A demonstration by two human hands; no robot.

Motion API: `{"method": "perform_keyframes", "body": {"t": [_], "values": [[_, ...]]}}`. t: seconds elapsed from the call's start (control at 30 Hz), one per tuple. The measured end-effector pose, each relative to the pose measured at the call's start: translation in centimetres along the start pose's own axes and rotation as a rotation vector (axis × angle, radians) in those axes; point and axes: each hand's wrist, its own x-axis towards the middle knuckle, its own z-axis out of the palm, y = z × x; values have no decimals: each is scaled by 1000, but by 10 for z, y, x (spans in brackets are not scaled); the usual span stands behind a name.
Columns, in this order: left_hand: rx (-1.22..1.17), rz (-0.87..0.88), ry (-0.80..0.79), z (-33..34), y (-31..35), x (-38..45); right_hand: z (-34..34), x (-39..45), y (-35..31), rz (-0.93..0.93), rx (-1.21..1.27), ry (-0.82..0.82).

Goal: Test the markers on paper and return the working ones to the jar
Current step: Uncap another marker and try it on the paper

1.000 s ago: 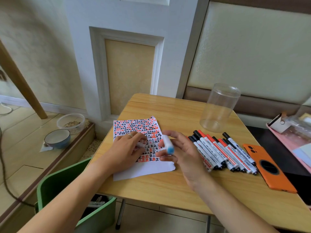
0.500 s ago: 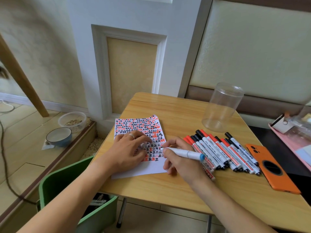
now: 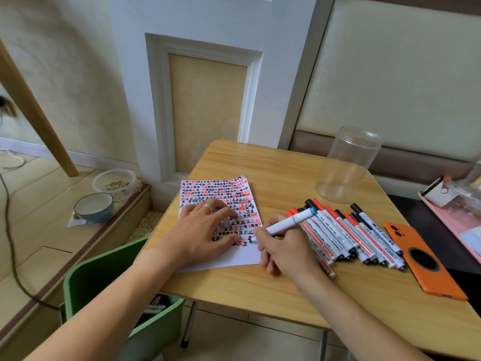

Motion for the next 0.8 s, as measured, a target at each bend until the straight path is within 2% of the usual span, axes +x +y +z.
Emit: {"method": "perform_keyframes", "body": {"t": [0.8], "values": [[26, 0, -21, -1, 0, 0, 0, -5, -4, -6, -51, 9]]}}
